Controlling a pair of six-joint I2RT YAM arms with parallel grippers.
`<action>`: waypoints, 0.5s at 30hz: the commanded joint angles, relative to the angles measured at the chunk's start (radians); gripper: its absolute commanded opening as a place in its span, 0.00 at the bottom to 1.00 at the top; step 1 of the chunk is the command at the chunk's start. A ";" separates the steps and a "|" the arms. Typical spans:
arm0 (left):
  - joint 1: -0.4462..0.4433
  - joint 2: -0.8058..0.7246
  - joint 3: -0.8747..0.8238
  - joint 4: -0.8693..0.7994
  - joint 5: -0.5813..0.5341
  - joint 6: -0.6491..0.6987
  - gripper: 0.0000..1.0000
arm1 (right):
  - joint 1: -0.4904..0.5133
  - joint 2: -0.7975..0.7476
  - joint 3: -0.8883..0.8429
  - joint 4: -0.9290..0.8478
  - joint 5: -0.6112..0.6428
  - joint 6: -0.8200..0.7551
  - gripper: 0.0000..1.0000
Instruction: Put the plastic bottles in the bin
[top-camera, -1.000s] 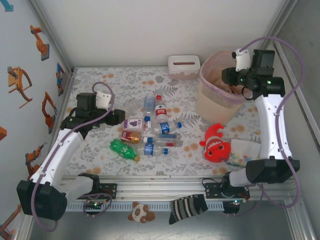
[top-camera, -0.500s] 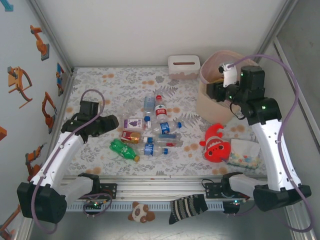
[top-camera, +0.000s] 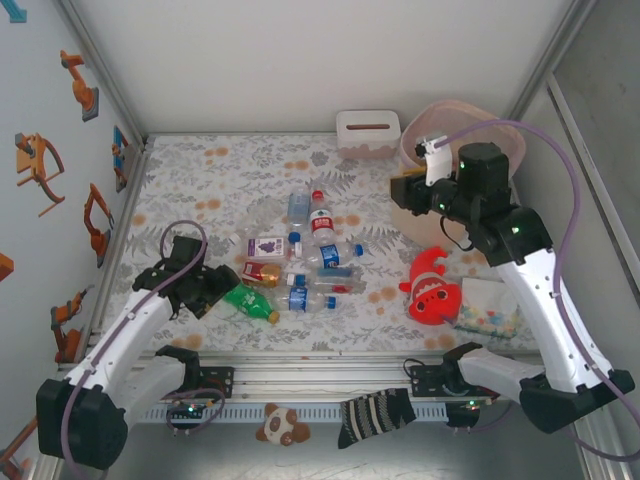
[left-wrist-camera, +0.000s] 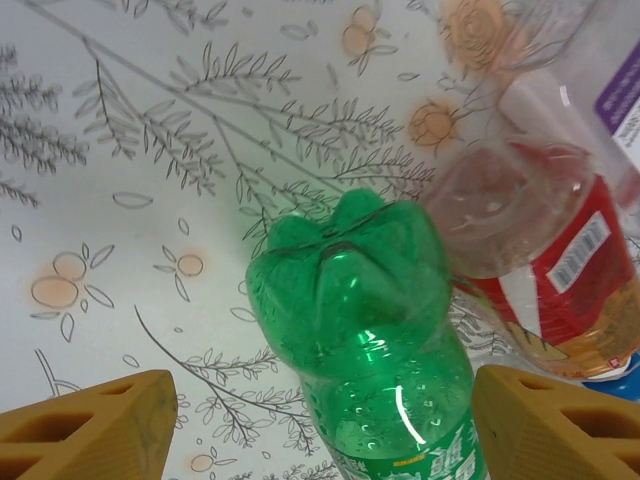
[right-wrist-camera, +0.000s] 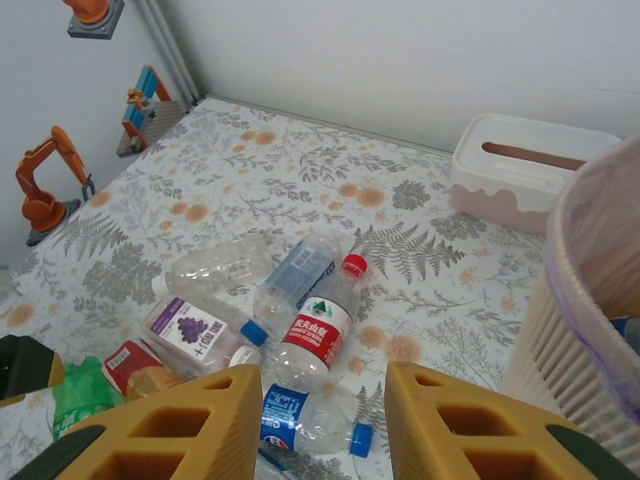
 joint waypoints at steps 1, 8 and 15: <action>-0.005 -0.008 -0.042 0.048 0.046 -0.101 0.79 | 0.040 0.010 0.009 0.032 0.039 0.007 0.38; -0.006 0.049 -0.089 0.164 0.107 -0.149 0.80 | 0.099 0.034 0.054 0.010 0.077 -0.017 0.38; -0.006 0.093 -0.117 0.223 0.114 -0.164 0.79 | 0.116 0.040 0.057 0.012 0.091 -0.020 0.38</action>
